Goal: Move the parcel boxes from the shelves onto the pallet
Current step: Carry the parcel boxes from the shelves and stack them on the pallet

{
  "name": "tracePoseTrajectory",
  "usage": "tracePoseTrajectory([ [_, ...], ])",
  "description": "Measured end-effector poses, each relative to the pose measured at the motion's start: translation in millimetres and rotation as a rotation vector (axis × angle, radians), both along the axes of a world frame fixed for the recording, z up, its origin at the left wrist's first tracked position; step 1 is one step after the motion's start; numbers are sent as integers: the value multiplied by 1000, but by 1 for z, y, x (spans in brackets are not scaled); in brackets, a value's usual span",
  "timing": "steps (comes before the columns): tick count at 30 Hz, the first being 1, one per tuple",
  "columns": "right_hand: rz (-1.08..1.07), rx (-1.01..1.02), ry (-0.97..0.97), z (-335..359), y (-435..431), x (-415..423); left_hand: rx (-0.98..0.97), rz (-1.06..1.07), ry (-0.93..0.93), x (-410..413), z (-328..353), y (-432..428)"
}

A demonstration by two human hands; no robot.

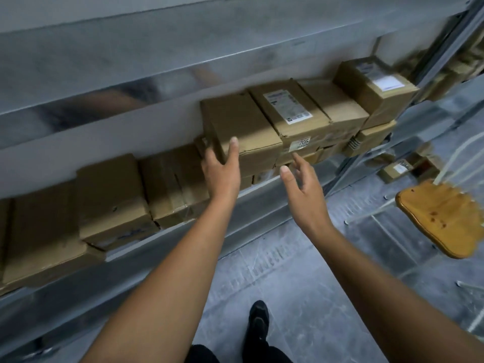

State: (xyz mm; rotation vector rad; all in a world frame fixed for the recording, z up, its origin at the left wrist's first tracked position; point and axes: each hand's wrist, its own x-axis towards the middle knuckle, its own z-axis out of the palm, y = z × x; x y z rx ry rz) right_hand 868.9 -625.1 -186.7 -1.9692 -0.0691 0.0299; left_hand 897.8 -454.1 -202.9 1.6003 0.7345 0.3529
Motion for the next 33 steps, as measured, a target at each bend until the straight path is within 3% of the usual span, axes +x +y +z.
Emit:
tracePoseTrajectory([
  [7, 83, 25, 42, -9, -7, 25, -99, 164, -2, 18, -13, -13],
  [12, 121, 80, 59, -10, 2, 30, -121, 203, -105, -5, -9, -15],
  [23, 211, 217, 65, -1, 71, -26, -92, 161, -291, -132, 2, 14],
  [33, 597, 225, 164, 9, 180, -152, -62, 383, -373, -314, 9, 132],
])
